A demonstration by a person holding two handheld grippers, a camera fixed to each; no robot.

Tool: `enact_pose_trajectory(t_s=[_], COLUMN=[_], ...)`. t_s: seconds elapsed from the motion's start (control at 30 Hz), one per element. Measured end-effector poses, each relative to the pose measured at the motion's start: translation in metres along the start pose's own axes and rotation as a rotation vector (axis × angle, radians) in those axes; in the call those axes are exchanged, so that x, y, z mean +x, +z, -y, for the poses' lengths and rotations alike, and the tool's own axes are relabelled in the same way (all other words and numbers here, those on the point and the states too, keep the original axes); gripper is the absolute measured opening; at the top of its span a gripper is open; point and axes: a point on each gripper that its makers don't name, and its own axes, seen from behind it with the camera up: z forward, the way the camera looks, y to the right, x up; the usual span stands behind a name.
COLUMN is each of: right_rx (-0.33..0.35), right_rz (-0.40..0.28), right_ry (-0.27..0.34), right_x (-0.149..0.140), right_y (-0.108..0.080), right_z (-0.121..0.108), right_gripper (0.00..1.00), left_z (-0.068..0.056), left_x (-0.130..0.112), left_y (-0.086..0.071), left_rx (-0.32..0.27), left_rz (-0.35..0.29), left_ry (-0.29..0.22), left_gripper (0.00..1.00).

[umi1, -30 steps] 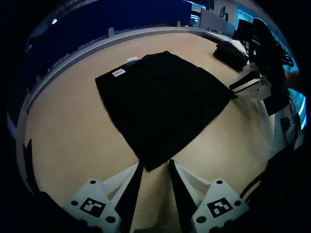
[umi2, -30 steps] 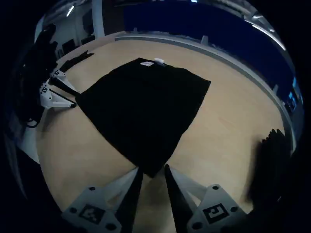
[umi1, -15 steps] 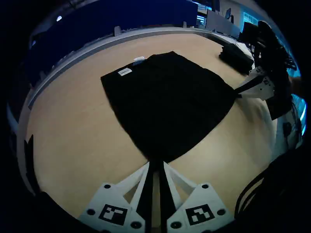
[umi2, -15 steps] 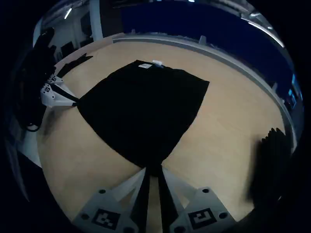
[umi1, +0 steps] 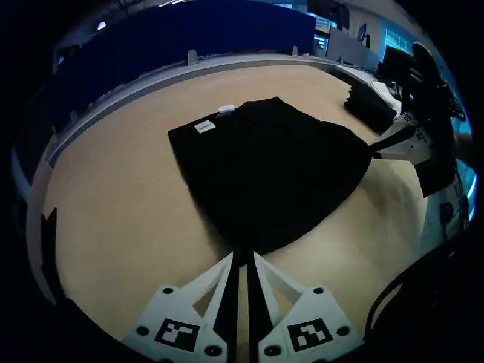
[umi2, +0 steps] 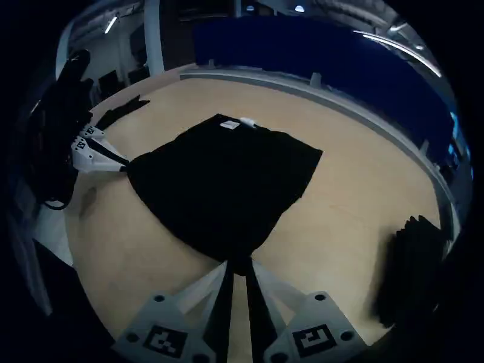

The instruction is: Fold towel

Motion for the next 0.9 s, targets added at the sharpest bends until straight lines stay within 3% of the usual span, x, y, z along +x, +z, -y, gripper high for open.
enact_pose_trajectory(t_s=[0.5,0.9], right_rx=[0.023,0.031], right_rz=[-0.02,-0.031], right_ry=[-0.043,-0.045], right_x=[0.031,0.052], right_y=[-0.043,-0.078], right_z=[0.008,0.016], right_gripper=[0.13,0.13], left_z=[0.0,-0.008], left_x=[0.029,0.042], left_y=[-0.051,-0.085], left_rx=[-0.002,-0.016], left_rz=[-0.054,-0.069], left_ry=[-0.096,-0.115], left_gripper=[0.08,0.08])
